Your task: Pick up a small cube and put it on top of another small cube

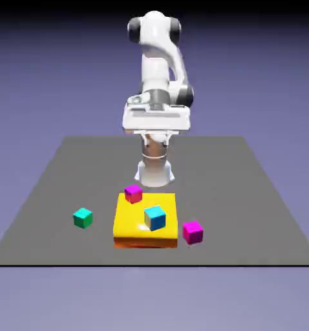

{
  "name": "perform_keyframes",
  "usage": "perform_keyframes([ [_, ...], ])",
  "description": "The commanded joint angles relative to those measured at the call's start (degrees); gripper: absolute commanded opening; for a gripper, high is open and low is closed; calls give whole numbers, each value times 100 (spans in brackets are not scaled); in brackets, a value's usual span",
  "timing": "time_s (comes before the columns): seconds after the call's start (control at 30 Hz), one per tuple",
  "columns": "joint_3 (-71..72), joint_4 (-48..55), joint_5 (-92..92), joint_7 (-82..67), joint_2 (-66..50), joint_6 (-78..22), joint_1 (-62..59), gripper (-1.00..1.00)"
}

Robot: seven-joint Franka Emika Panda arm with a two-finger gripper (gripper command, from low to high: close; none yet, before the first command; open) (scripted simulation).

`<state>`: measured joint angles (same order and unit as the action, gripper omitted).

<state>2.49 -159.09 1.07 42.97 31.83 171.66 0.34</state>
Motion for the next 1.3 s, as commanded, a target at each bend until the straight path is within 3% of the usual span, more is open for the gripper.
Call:
perform_keyframes([
  [0.0,185,148,-92,-19,-160,-243,-120,0],
  [0.8,2576,2198,-6072,-1845,-4965,-5262,-4295,0],
  [1.13,1720,2193,-7825,-1580,-6073,-4899,-4693,0],
  [1.17,1720,2193,-7825,-1580,-6073,-4899,-4693,-100],
  [1.27,1963,2074,-7359,-1843,-5658,-5035,-4646,-100],
])
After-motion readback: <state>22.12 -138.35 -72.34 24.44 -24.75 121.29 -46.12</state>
